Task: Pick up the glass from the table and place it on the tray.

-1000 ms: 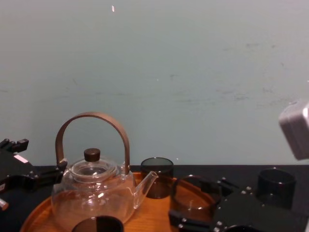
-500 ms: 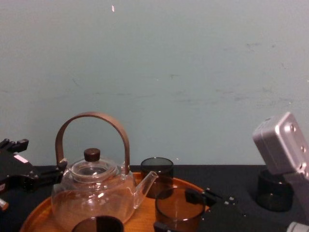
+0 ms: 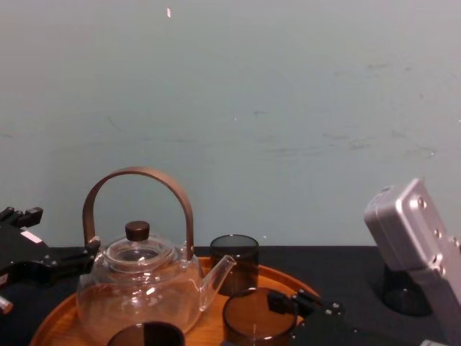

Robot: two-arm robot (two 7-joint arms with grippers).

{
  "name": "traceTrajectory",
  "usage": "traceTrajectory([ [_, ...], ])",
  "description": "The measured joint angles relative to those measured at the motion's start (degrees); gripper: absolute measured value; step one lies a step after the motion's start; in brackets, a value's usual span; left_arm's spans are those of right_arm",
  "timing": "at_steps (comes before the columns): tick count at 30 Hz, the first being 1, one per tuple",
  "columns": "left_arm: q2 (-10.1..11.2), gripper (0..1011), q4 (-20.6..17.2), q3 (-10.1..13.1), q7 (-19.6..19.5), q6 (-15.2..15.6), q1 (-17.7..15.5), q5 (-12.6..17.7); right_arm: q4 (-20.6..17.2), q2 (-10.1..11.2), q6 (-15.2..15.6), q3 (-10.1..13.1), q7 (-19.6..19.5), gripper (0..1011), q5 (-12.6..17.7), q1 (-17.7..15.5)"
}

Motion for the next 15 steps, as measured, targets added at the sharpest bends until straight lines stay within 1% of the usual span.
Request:
traceTrajectory([
  [15,0.0,1009,0.0,0.0,0.0,0.0,0.0,0.0,2.0,-0.6,-0.1,-0.8,1.5,916,0.9,1.0],
])
